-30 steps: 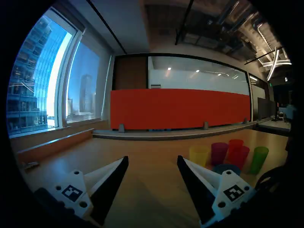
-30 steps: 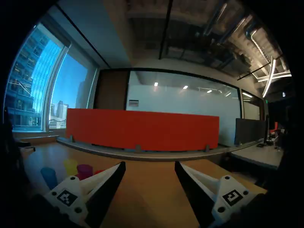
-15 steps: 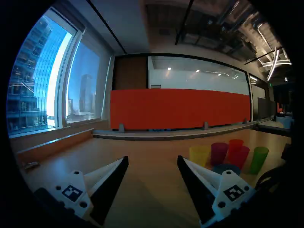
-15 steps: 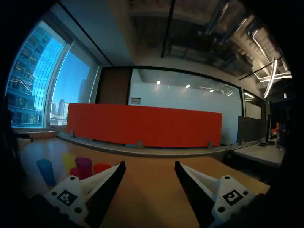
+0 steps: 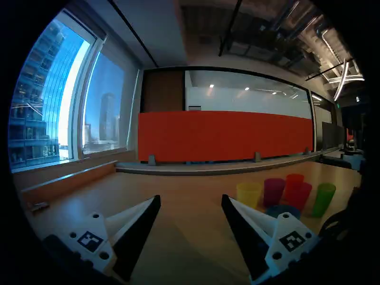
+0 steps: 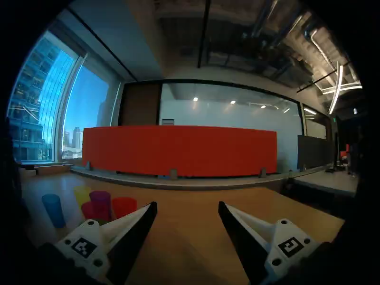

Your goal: Pour water

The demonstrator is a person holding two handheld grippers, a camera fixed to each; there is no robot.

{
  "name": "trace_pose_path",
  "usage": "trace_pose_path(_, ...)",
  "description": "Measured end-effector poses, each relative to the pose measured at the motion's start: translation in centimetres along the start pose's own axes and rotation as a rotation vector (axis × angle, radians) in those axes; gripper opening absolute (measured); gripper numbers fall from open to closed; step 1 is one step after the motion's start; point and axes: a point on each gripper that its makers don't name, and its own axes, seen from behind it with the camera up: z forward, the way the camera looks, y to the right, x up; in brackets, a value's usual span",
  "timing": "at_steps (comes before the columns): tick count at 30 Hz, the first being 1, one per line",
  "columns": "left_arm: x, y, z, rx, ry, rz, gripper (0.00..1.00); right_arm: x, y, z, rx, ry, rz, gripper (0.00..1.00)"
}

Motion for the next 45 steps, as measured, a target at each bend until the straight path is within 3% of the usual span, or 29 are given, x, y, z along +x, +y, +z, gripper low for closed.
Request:
trace_pose_path(8,0.0,0.0,0.0,0.000,0.000,0.000,0.95,-0.8,0.3,0.2,0.002,-0.013,0.025,1.00)
trace_pose_path(45,0.0,0.1,-0.1,0.000,0.000,0.000,0.95,-1.5,0.2,0.0,-0.002,-0.043,0.020,1.00)
